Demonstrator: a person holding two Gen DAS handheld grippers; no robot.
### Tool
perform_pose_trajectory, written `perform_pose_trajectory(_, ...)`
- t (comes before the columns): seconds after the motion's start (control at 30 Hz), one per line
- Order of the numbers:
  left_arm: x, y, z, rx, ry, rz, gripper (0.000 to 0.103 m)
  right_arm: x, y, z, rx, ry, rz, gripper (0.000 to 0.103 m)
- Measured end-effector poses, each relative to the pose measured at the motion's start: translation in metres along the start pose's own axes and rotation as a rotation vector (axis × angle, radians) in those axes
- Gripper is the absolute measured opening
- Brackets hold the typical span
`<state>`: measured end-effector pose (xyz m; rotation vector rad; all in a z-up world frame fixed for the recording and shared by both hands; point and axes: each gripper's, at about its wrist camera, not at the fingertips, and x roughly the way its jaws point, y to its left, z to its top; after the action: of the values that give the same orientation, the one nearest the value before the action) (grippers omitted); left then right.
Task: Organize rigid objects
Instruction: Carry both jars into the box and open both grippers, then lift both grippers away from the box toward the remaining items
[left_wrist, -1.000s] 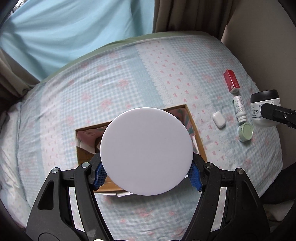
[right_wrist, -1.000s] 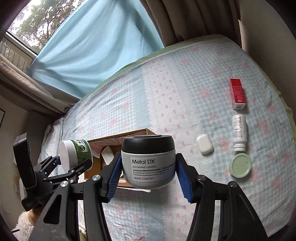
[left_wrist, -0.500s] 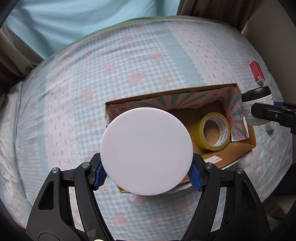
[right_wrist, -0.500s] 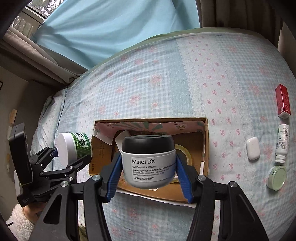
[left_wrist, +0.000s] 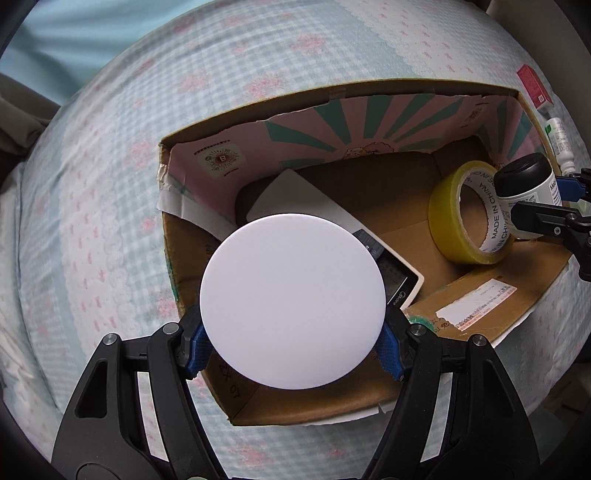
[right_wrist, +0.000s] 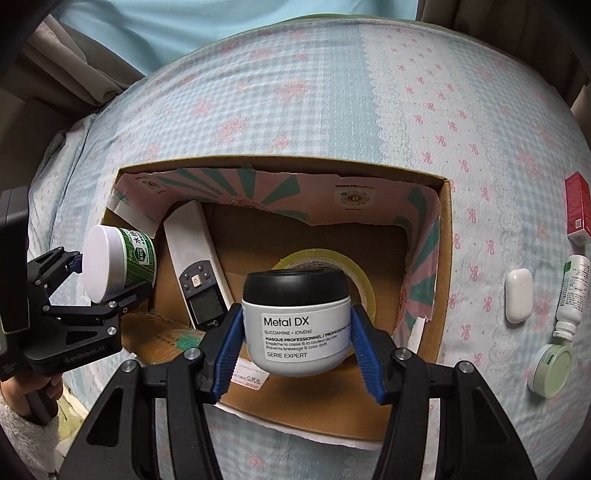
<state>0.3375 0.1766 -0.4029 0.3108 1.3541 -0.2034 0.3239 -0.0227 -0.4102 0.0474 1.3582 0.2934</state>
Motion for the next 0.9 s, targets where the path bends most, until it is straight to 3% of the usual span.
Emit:
perform_pose_trajectory(0.27,0.009,-0.011,-0.002,0.065,0.002,0.046,0.070,0.021,-0.003,0.001,-0.045,0.027,-0.019,0.053)
perform_pose_trajectory(0.33,0.002,-0.014,-0.005,0.080,-0.020,0.071,0.096,0.023,0.000,0.000,-0.056,0.032,-0.026,0.056)
perform_pose_trajectory(0.37,-0.004,-0.016,-0.006,0.087,-0.043,0.051,0.103,0.022,0.000,0.000,-0.059,0.026,-0.024,0.074)
perform_pose_trajectory(0.43,-0.016,-0.017,-0.010,0.089,-0.078,0.065,0.103,0.016,0.001,-0.002,-0.074,-0.017,-0.002,0.103)
perform_pose_trajectory(0.63,-0.037,-0.009,-0.023,0.051,-0.094,0.066,0.103,-0.006,0.006,-0.007,-0.088,-0.093,-0.008,0.103)
perform_pose_trajectory(0.9,-0.052,0.005,-0.035,-0.018,-0.103,0.054,0.103,-0.023,0.004,-0.014,-0.070,-0.113,0.006,0.103)
